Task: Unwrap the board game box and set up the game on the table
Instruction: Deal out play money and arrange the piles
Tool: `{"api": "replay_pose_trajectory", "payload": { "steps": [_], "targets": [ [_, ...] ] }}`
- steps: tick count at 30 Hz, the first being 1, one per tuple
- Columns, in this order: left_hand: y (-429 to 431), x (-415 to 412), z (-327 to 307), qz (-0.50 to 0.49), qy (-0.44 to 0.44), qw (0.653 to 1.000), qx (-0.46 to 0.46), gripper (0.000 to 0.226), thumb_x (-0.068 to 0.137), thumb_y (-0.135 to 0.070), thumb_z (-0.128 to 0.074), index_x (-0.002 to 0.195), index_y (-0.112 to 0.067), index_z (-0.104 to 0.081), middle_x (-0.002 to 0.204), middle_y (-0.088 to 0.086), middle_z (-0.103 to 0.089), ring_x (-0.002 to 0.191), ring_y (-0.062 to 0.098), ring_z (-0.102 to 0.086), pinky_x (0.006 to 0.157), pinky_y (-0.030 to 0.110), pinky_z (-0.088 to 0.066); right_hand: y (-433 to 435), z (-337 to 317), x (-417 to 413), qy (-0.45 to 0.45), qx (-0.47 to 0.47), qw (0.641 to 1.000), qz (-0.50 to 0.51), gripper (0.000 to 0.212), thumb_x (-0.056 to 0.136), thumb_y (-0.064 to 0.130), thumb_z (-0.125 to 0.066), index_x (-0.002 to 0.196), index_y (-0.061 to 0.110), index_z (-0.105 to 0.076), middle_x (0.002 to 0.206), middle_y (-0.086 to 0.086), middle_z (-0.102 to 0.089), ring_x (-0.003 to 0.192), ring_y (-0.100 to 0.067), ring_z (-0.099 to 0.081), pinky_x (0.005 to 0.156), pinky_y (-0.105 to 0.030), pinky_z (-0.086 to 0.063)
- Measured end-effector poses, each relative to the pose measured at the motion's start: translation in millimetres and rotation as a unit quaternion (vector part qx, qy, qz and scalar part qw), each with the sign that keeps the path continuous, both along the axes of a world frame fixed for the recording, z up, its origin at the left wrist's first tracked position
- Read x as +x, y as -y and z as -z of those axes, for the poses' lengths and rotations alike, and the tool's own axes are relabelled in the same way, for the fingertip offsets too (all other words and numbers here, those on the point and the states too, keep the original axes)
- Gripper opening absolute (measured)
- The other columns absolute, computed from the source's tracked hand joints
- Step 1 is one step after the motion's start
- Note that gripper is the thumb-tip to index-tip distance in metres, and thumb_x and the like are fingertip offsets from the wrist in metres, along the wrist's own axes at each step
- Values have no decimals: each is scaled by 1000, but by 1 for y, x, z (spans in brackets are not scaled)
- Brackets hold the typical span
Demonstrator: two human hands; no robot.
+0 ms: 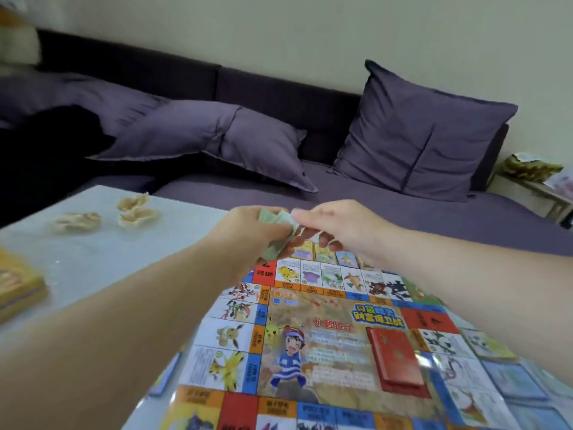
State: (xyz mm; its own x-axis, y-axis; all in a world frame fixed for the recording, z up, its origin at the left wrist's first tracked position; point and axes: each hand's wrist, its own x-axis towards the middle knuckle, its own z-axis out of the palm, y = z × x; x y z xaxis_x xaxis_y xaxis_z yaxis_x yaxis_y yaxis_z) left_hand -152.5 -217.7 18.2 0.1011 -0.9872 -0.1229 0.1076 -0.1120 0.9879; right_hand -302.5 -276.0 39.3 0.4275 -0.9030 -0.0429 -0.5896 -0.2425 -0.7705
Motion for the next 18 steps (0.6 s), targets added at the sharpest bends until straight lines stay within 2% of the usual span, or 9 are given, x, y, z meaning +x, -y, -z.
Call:
{"api": "replay_pose_trajectory", "payload": {
  "steps": [1, 3, 5, 6, 8, 11, 14, 18],
  "targets": [
    [-13, 2, -3, -2, 13, 1000, -1, 15, 87, -2, -62, 89, -12, -73, 86, 17, -72, 83, 22, -70, 80, 35, -56, -13, -4, 6, -6, 3, 1000, -10, 35, 73, 56, -68, 80, 22, -71, 83, 6, -72, 64, -8, -53, 64, -24, -43],
    [-41, 5, -9, -20, 31, 999, -19, 24, 86, -4, -63, 68, -17, -73, 77, 15, -71, 74, 16, -68, 72, 31, -54, -36, -11, 16, 5, 9, 1000, -17, 24, 75, 45, -73, 76, 21, -70, 68, 10, -68, 63, -8, -51, 61, -23, -42],
    [-71, 5, -12, -60, 51, 996, -32, 10, 87, -9, -65, 80, -14, -69, 66, 6, -67, 61, 9, -67, 54, 21, -49, -58, -15, 27, 45, 27, 999, -13, 13, 79, 30, -74, 73, 20, -69, 55, 13, -59, 60, -10, -48, 59, -23, -40],
    [-85, 6, -13, -83, 58, 994, -37, 3, 87, -11, -65, 87, -14, -66, 61, 2, -66, 57, 7, -65, 49, 19, -46, -68, -15, 33, 51, 31, 998, -22, 13, 81, 26, -73, 71, 19, -68, 53, 12, -56, 58, -9, -46, 57, -22, -38],
    [-111, 12, -10, -124, 50, 990, -47, 6, 87, -14, -66, 92, -15, -62, 52, -5, -63, 52, 7, -62, 46, 19, -45, -88, -16, 46, 38, 28, 998, -44, 16, 83, 25, -71, 69, 20, -66, 51, 11, -52, 53, -8, -43, 55, -21, -35],
    [-150, 32, -9, -194, 1, 979, -63, 11, 88, -13, -64, 96, -19, -60, 48, -7, -62, 51, 7, -58, 47, 19, -45, -110, -20, 68, 37, 11, 998, -45, 18, 86, 26, -68, 68, 21, -64, 48, 10, -51, 50, -10, -38, 56, -23, -33],
    [-187, 56, -10, -273, -98, 954, -74, 15, 91, -6, -58, 94, -21, -58, 44, -7, -60, 49, 6, -56, 52, 20, -45, -120, -19, 94, 35, -14, 999, -37, 17, 87, 23, -66, 70, 20, -63, 41, 16, -53, 39, -2, -36, 44, -13, -31],
    [-221, 84, -12, -320, -239, 913, -83, 15, 91, -3, -56, 95, -17, -59, 49, -8, -60, 45, 2, -56, 47, 14, -45, -122, 1, 132, 12, -20, 999, -34, 6, 85, 24, -69, 83, 18, -69, 65, 10, -60, 53, -7, -45, 48, -18, -35]
  ]
}}
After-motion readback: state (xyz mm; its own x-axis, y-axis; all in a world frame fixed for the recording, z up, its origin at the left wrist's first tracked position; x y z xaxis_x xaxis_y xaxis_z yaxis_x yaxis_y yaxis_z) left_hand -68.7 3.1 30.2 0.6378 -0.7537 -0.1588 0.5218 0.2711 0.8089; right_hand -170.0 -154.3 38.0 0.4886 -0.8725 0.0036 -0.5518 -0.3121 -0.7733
